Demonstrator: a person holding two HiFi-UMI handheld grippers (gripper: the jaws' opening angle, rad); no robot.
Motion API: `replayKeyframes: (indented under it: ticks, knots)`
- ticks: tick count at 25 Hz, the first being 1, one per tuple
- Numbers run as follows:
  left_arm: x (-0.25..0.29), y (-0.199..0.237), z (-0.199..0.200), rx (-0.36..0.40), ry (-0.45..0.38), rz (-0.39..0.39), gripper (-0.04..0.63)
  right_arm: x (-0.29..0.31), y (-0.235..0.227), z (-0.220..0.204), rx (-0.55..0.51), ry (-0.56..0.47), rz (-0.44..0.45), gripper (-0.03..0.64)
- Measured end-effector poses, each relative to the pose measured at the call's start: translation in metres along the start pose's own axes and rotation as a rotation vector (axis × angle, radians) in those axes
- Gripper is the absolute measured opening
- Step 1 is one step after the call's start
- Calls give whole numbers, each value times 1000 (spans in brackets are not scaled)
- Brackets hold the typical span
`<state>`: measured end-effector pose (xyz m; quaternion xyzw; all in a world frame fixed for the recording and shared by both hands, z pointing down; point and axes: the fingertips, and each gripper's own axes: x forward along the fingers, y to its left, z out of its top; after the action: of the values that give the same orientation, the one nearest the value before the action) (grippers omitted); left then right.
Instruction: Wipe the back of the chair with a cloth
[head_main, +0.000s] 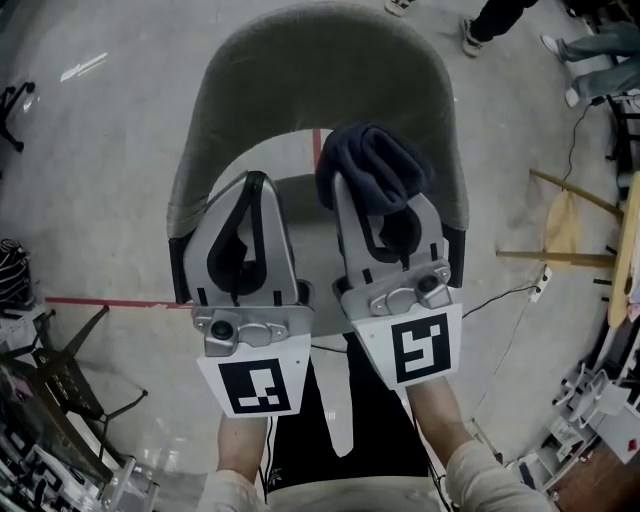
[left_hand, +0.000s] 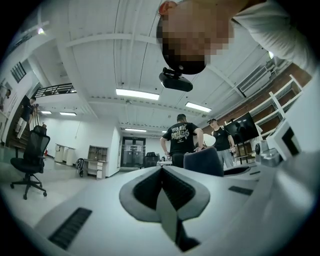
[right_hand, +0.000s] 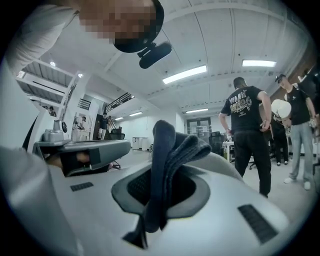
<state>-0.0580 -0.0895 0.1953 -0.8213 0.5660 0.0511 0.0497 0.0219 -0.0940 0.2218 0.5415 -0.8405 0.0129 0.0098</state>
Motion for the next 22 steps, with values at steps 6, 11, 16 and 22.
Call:
replayKeyframes:
  ticks: [6, 11, 16, 22]
  knots:
    - [4, 12, -9, 0, 13, -1, 14, 14, 7, 1, -14, 2, 15, 54]
    - [13, 20, -17, 32, 34, 3, 14, 41, 7, 1, -18, 2, 39, 54]
    - [18, 30, -23, 52, 30, 9, 14, 86, 20, 0, -14, -13, 101, 54]
    - [17, 43, -43, 54, 61, 21, 14, 124, 34, -7, 5, 1, 155, 54]
